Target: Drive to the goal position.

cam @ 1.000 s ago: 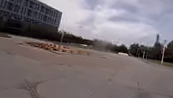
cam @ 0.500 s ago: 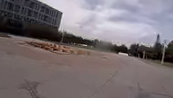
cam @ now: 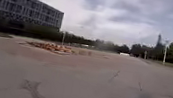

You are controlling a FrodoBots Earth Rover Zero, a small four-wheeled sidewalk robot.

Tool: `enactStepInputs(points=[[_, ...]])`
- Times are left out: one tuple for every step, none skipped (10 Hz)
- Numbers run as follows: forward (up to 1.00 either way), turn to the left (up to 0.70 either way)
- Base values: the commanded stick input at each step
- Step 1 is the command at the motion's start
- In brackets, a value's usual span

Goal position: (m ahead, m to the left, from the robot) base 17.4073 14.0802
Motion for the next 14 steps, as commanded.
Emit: enactStepInputs(points=[[0.0,0.45],[0.0,0.45],[0.0,0.45],[0.0,0.45],[0.0,0.45],[0.0,0.45],[0.0,0.45],[0.0,0.45],[0.0,0.45],[0.0,0.45],[0.0,0.45],[0.0,0.45],[0.0,0.0],[0.0,0.0]])
